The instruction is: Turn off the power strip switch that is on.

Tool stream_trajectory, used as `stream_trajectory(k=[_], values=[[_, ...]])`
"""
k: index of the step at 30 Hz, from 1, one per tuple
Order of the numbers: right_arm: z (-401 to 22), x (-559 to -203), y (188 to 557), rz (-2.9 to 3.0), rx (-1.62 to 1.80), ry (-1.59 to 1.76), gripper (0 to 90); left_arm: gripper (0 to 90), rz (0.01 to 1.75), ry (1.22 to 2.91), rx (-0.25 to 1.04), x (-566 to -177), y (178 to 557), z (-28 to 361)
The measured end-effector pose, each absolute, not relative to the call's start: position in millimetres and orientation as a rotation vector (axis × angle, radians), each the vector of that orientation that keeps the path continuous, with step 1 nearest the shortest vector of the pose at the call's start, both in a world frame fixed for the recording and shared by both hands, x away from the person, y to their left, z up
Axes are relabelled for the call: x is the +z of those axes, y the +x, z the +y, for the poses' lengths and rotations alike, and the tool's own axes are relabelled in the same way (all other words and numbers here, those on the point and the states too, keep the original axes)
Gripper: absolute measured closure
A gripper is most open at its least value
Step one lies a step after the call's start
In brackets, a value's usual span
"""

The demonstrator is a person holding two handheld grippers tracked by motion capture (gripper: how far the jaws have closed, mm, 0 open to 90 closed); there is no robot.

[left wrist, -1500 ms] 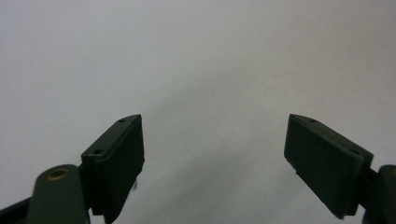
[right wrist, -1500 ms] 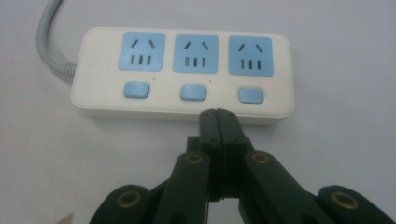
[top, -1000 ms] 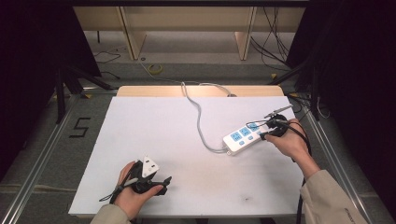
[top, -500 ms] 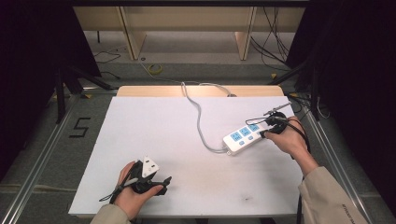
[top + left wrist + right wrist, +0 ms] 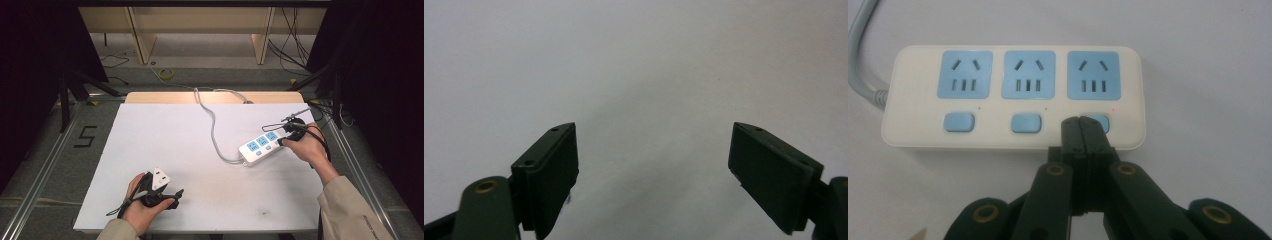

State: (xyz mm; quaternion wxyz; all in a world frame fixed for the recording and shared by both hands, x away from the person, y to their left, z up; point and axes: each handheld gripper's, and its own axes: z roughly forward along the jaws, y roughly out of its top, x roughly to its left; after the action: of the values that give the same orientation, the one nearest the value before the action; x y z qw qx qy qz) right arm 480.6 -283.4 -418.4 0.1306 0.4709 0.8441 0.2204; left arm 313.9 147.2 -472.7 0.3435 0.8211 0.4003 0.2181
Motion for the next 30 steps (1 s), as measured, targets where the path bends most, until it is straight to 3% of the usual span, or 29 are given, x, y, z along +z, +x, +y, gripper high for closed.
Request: stream_trajectory(k=[30], values=[[-279.8, -421.9, 496.8, 2.440, 0.624, 1.398, 90.0, 19.8, 1.038, 2.137, 0.565, -472.5, 314.1, 147.6]])
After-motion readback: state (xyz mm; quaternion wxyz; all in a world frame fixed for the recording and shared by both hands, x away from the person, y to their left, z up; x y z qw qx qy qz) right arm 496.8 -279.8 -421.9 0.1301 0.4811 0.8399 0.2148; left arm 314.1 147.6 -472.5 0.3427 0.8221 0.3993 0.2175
